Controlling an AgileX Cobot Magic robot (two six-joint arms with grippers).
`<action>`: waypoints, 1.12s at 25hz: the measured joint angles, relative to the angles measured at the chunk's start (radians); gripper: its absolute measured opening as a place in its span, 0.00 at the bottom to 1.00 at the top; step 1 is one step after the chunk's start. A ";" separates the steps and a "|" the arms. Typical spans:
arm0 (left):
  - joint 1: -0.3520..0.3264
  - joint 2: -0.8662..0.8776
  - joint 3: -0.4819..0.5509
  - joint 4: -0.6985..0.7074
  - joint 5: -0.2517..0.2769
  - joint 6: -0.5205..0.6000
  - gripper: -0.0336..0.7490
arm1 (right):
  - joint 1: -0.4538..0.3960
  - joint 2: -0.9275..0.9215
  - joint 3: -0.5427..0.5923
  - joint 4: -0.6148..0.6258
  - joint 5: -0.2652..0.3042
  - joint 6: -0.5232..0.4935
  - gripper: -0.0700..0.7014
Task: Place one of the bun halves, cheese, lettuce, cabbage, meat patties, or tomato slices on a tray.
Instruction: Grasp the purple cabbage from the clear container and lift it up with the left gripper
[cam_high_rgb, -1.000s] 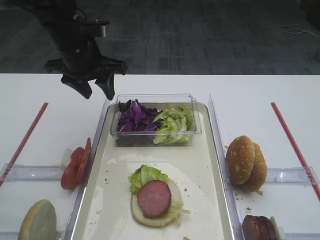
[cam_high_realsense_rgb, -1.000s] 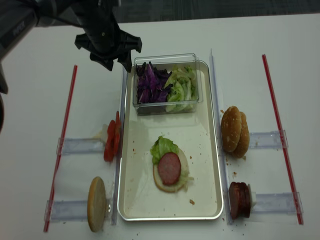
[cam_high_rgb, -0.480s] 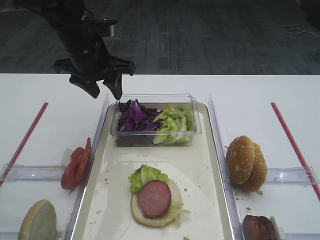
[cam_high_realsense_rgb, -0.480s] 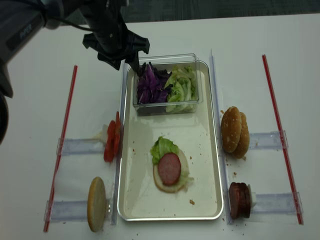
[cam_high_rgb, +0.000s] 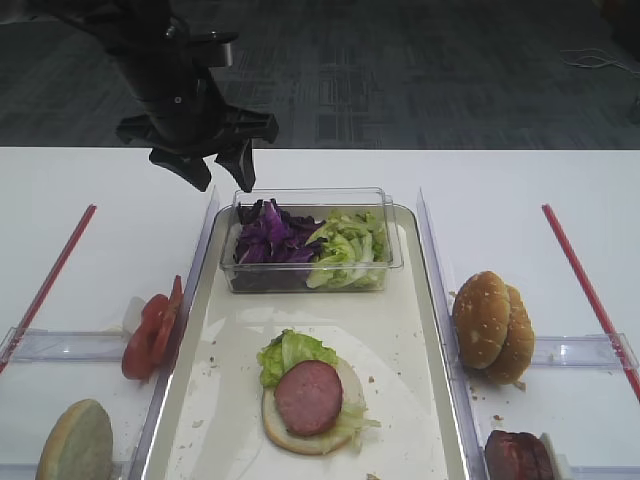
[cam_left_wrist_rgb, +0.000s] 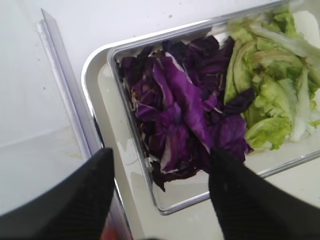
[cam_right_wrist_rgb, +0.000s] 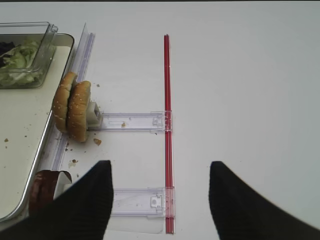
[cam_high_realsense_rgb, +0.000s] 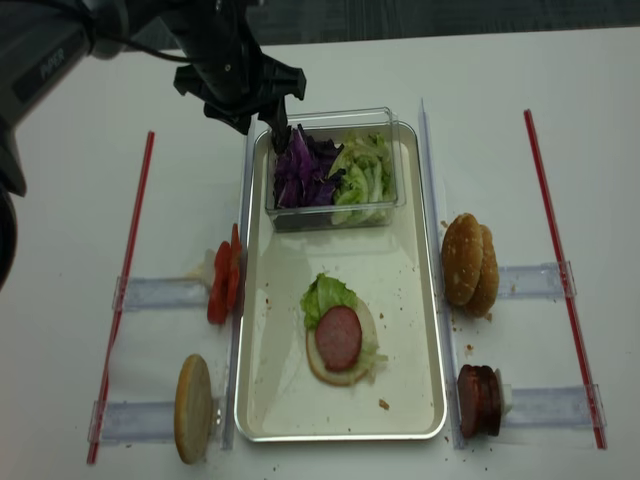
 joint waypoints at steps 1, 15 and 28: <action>0.000 0.000 0.000 0.000 0.000 0.002 0.58 | 0.000 0.000 0.000 0.000 0.000 0.000 0.65; -0.066 0.200 -0.246 0.017 0.159 -0.015 0.56 | 0.000 0.000 0.000 0.000 0.000 0.000 0.65; -0.068 0.312 -0.357 0.008 0.199 -0.045 0.54 | 0.000 0.000 0.000 0.000 0.000 0.002 0.65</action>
